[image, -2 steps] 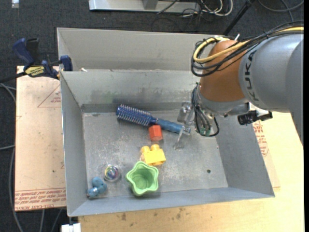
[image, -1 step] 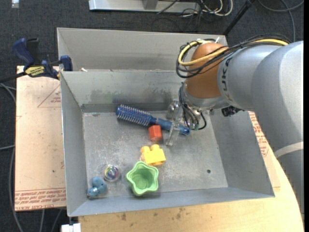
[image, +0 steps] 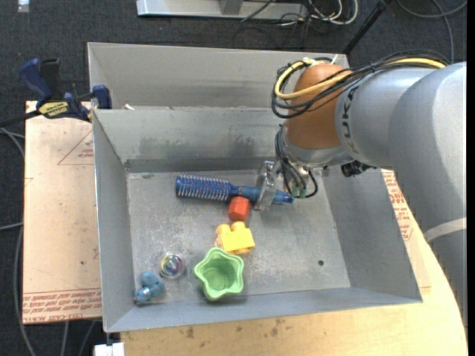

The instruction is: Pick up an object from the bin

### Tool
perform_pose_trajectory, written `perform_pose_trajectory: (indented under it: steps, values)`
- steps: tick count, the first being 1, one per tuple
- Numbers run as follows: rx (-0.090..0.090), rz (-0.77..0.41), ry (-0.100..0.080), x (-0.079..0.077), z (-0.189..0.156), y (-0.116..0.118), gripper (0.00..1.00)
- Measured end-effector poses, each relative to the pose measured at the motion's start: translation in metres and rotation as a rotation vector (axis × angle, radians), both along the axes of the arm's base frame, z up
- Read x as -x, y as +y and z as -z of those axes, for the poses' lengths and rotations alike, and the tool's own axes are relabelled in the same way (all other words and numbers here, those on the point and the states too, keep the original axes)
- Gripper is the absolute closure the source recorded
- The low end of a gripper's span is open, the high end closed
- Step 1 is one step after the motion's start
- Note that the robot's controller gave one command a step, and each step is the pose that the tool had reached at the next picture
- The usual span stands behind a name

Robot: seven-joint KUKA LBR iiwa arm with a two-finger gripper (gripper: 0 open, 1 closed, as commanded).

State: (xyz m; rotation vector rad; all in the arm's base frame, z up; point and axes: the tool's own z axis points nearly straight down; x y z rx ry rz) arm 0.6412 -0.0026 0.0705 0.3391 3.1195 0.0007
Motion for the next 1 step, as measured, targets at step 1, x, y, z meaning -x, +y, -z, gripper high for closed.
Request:
perform_pose_trajectory:
  steps: [1]
  values:
    - [0.001, -0.004, -0.007, 0.0059, -0.1333, -0.0199, 1.00]
